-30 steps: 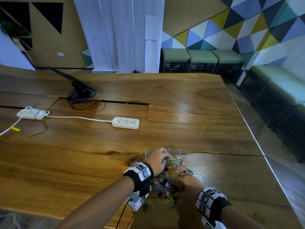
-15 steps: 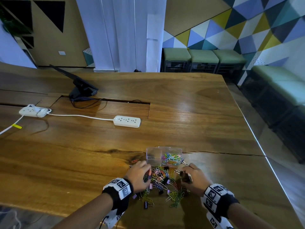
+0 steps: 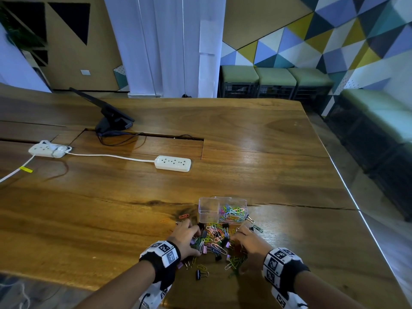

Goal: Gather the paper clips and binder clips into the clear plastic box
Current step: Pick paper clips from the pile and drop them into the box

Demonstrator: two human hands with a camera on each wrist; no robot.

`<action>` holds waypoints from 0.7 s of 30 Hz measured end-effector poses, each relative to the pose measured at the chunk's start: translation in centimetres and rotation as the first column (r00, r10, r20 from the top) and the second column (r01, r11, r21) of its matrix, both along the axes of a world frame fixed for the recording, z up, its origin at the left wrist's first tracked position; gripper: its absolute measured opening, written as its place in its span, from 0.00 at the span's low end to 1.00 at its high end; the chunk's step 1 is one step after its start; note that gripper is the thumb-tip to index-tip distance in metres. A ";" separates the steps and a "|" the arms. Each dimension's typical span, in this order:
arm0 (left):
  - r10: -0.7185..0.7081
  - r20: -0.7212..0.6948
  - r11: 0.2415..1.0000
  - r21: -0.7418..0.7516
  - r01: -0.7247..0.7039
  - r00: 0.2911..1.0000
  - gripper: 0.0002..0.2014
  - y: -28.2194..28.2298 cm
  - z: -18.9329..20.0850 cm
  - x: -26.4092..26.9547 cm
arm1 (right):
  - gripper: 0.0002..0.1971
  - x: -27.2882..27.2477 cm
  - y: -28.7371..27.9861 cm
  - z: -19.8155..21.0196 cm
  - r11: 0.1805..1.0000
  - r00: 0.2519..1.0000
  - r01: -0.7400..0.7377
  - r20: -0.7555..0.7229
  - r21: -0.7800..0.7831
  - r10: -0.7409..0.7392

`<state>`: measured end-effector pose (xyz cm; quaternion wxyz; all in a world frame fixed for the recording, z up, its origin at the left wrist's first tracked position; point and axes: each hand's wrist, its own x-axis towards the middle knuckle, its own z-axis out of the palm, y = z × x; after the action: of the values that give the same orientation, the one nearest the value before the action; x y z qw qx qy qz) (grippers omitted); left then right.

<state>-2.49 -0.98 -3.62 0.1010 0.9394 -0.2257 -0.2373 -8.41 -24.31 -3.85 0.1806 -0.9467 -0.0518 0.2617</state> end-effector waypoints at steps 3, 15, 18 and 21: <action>-0.016 0.013 1.000 -0.005 0.017 1.000 0.22 -0.2 0.1 0.2 | 0.37 0.1 -0.2 -0.1 0.998 1.000 -0.029 0.006 0.058 0.029; -0.117 0.056 0.986 0.127 0.109 0.991 0.12 -1.1 0.7 0.7 | 0.14 0.0 0.3 0.2 0.983 0.985 -0.174 -0.015 -0.067 0.173; -0.127 0.078 0.979 0.167 0.113 0.989 0.11 -1.2 0.9 0.7 | 0.14 0.0 0.5 0.4 0.981 0.982 -0.187 -0.024 -0.059 0.186; -0.131 0.099 0.974 0.197 0.110 0.986 0.12 -1.5 1.0 0.7 | 0.14 0.0 0.8 0.9 0.985 0.986 -0.161 -0.045 -0.057 0.159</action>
<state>-1.75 -2.43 -2.58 -0.0169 0.9411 -0.2638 -0.2108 -8.38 -23.53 -2.91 0.1313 -0.9391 -0.1161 0.2957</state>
